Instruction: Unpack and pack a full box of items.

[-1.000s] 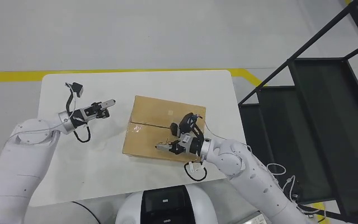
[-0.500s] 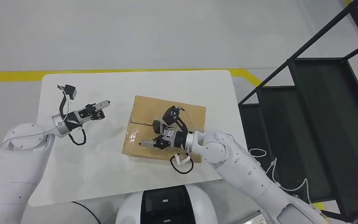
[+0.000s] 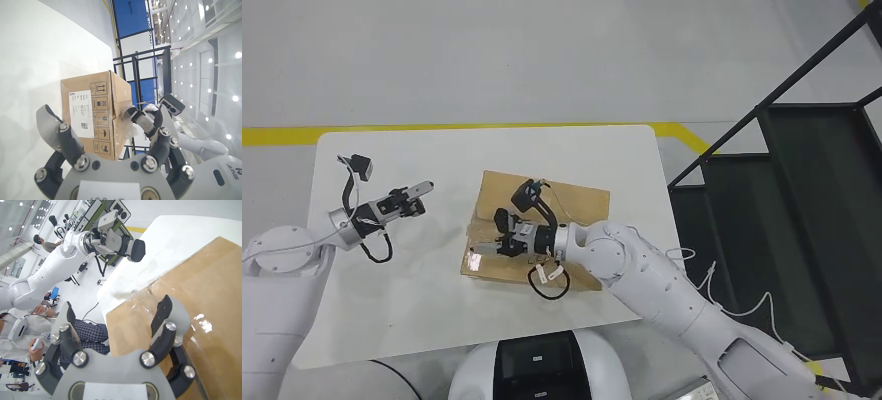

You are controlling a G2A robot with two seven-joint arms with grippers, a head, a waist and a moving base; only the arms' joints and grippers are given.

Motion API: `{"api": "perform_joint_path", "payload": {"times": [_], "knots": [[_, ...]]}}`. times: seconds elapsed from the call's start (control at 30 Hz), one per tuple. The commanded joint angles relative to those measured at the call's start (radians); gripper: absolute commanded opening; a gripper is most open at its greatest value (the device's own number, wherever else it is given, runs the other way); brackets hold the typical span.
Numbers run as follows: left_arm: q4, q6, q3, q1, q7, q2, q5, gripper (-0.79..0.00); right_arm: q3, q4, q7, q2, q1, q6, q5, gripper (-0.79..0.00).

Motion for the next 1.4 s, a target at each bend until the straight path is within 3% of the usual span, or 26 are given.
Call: {"api": "perform_joint_path", "payload": {"times": [0.0, 0.33, 0.6, 0.87, 1.37], "knots": [[-0.004, 0.002, -0.005, 0.006, 0.001, 0.001, 0.001, 0.000, -0.013, 0.026, -0.004, -0.010, 0.018, 0.002, 0.011, 0.000], [-0.017, 0.009, -0.018, 0.023, 0.005, 0.002, 0.004, 0.000, -0.059, 0.127, -0.032, -0.057, 0.087, 0.015, 0.073, 0.000], [-0.020, 0.008, -0.029, 0.031, 0.003, 0.003, 0.002, 0.000, -0.057, 0.115, -0.020, -0.075, 0.092, -0.013, 0.141, 0.000], [-0.023, 0.010, -0.026, 0.031, -0.002, 0.000, 0.001, 0.000, -0.044, 0.151, 0.072, -0.089, 0.096, 0.087, 0.266, 0.000], [-0.005, 0.011, 0.010, -0.001, -0.014, -0.011, -0.006, 0.000, 0.167, 0.006, 0.200, -0.014, -0.053, 0.107, 0.246, 0.000]]}}
